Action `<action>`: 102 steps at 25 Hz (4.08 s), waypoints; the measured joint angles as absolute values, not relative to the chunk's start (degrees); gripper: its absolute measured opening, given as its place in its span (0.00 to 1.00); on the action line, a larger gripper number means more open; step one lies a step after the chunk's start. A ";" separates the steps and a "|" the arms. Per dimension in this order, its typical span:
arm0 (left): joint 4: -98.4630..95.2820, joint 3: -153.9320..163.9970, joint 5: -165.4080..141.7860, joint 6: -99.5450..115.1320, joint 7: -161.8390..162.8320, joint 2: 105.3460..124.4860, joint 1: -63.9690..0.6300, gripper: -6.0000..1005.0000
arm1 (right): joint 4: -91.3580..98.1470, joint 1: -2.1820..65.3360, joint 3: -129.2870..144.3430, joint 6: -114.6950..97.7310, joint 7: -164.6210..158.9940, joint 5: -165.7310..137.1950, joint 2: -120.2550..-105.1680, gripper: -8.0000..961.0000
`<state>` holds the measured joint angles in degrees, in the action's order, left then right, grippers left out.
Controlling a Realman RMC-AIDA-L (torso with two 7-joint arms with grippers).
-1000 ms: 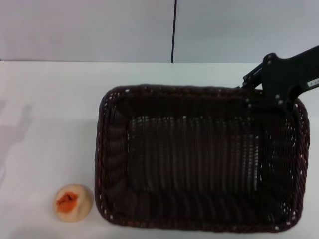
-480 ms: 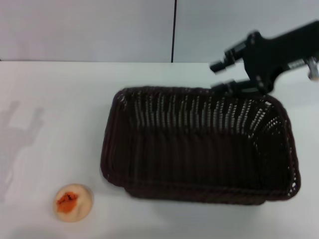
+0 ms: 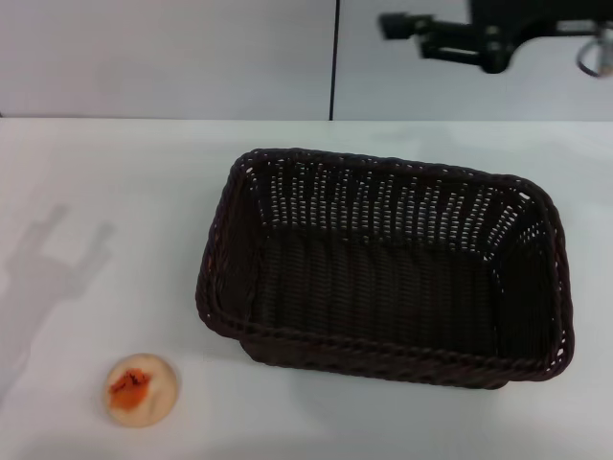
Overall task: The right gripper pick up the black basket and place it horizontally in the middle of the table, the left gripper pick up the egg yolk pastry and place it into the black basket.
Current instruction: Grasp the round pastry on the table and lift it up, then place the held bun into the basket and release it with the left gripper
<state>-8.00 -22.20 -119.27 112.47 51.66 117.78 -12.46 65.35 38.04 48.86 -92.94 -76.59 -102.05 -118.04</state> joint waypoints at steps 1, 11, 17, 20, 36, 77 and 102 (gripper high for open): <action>-9.85 -19.47 -119.28 112.64 51.78 117.68 -12.44 0.81 | 63.71 34.07 48.24 -91.83 -74.08 -95.07 -118.83 0.43; -18.93 -1.29 -119.27 112.93 50.49 117.43 -9.77 0.81 | 34.93 20.74 41.27 -91.87 -58.37 -61.81 -118.69 0.43; -19.70 7.17 -119.28 111.84 43.17 117.77 -7.34 0.81 | 25.20 19.02 35.24 -92.00 -53.73 -59.15 -118.56 0.43; -19.33 8.88 -119.68 111.15 41.34 117.80 -6.69 0.81 | 22.77 18.58 32.18 -92.01 -53.20 -59.10 -118.59 0.43; -15.79 10.69 -128.06 101.35 36.23 117.95 -5.68 0.79 | 17.84 19.12 26.81 -91.58 -53.14 -58.97 -118.69 0.43; -15.74 6.25 -127.31 100.84 36.72 117.85 -5.70 0.05 | 16.24 18.26 26.86 -91.63 -53.13 -59.13 -118.66 0.43; -7.42 7.83 -117.19 107.71 43.79 118.42 -25.51 0.15 | 16.26 17.85 25.78 -91.57 -53.35 -58.97 -118.59 0.43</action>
